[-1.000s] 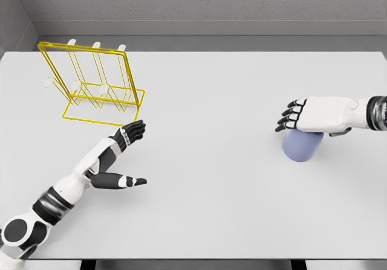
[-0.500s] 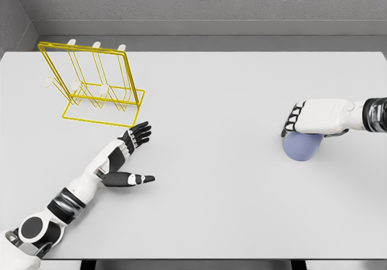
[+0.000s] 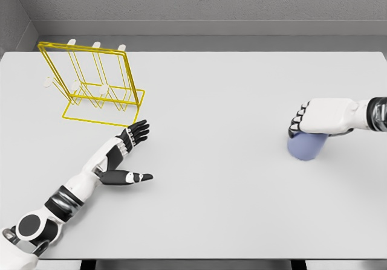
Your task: Place the cup on the cup holder with both arms
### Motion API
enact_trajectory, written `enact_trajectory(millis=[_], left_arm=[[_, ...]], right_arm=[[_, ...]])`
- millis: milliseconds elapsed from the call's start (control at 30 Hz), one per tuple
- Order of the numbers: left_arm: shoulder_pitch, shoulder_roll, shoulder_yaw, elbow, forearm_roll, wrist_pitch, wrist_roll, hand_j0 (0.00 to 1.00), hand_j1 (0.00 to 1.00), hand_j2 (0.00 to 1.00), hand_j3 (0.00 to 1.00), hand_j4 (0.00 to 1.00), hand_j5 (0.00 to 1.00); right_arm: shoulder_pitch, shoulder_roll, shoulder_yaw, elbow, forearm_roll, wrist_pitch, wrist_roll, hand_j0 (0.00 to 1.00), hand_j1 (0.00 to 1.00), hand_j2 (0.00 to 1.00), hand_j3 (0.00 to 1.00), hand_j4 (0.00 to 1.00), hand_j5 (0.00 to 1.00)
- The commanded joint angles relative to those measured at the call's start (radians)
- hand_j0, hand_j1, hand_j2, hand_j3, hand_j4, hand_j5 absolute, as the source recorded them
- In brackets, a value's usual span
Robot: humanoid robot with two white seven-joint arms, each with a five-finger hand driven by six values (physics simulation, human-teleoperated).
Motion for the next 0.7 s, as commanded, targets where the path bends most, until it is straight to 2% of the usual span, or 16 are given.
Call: enact_trajectory(millis=[0, 33, 100, 200, 333, 500, 667], left_arm=[[0.000, 0.010, -0.003, -0.001, -0.003, 0.003, 0.000, 1.00, 1.00, 1.00, 1.00, 1.00, 1.00], [-0.003, 0.017, -0.009, -0.001, -0.003, 0.003, 0.000, 1.00, 1.00, 1.00, 1.00, 1.00, 1.00], [-0.025, 0.017, -0.017, -0.001, -0.003, 0.050, 0.000, 1.00, 1.00, 1.00, 1.00, 1.00, 1.00], [-0.026, 0.018, -0.021, -0.002, -0.003, 0.050, 0.000, 1.00, 1.00, 1.00, 1.00, 1.00, 1.00], [-0.029, 0.018, -0.021, -0.002, -0.003, 0.050, 0.000, 1.00, 1.00, 1.00, 1.00, 1.00, 1.00], [-0.029, 0.017, -0.021, -0.002, -0.003, 0.047, 0.000, 1.00, 1.00, 1.00, 1.00, 1.00, 1.00], [-0.029, 0.017, -0.021, -0.004, -0.003, 0.047, 0.000, 1.00, 1.00, 1.00, 1.00, 1.00, 1.00]], right_arm=[[0.000, -0.002, -0.002, 0.000, 0.005, -0.003, -0.005, 0.57, 0.57, 0.57, 0.57, 0.57, 0.57], [0.000, -0.004, -0.016, -0.003, 0.004, -0.003, -0.005, 0.57, 0.57, 0.57, 0.57, 0.57, 0.57], [0.002, -0.030, -0.048, -0.066, 0.004, -0.003, -0.005, 0.57, 0.57, 0.57, 0.57, 0.57, 0.57], [0.002, -0.022, -0.085, -0.114, -0.005, -0.003, -0.005, 0.51, 0.51, 0.51, 0.51, 0.51, 0.51], [-0.006, -0.006, -0.085, -0.144, -0.008, -0.003, -0.005, 0.52, 0.52, 0.52, 0.52, 0.52, 0.52], [-0.015, 0.074, -0.082, -0.146, -0.008, -0.003, -0.005, 0.52, 0.52, 0.52, 0.52, 0.52, 0.52], [-0.058, 0.174, -0.070, -0.146, -0.022, -0.003, -0.005, 0.52, 0.52, 0.52, 0.52, 0.52, 0.52]])
